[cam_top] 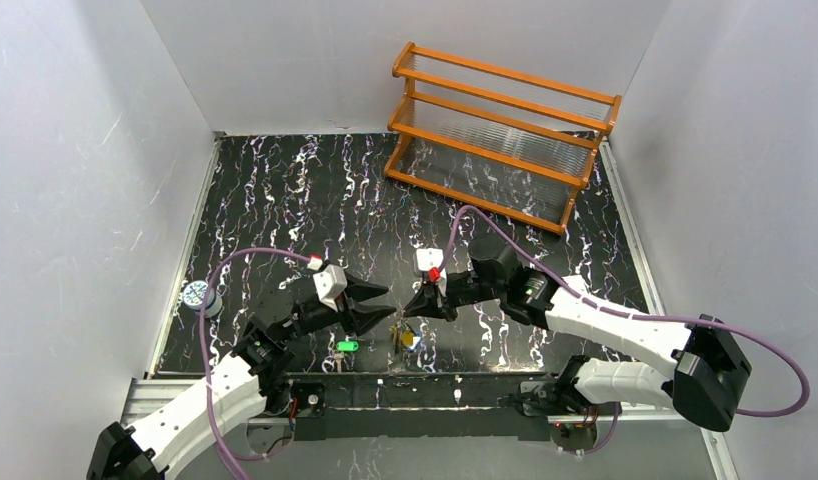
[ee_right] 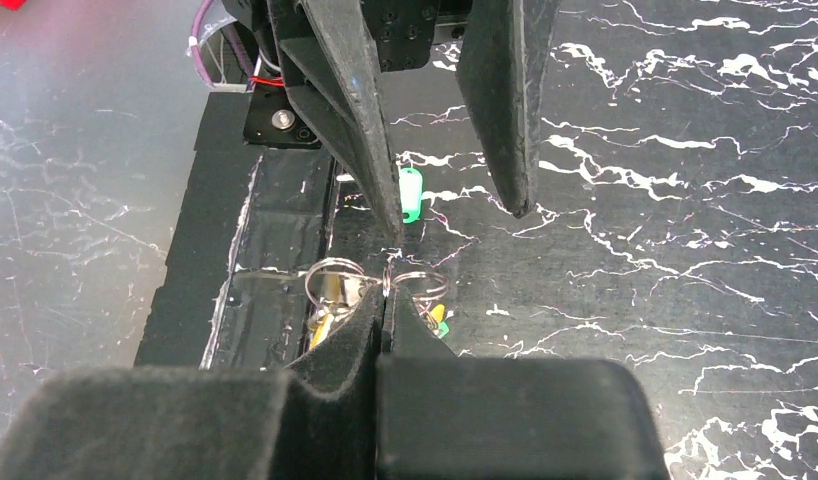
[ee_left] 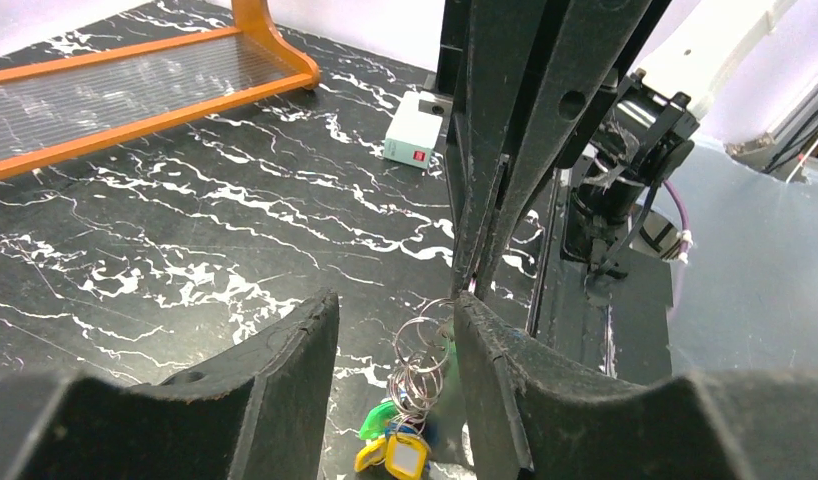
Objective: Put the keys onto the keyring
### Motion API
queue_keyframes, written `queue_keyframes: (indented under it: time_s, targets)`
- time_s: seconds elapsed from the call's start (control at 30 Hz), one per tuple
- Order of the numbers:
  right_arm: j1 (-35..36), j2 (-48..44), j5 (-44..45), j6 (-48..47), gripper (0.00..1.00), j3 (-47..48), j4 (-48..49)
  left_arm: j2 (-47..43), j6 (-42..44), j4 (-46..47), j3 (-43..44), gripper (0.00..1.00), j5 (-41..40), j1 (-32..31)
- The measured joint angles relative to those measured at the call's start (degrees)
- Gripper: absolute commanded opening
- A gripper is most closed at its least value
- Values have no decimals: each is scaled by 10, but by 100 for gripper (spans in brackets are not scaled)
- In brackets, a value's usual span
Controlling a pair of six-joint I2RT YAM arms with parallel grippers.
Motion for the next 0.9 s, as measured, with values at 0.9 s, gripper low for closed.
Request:
queue_keyframes:
  time_s: [0.9]
  targets:
    - [-11, 4, -42, 52, 1, -55, 58, 65, 57, 14, -25, 25, 5, -91]
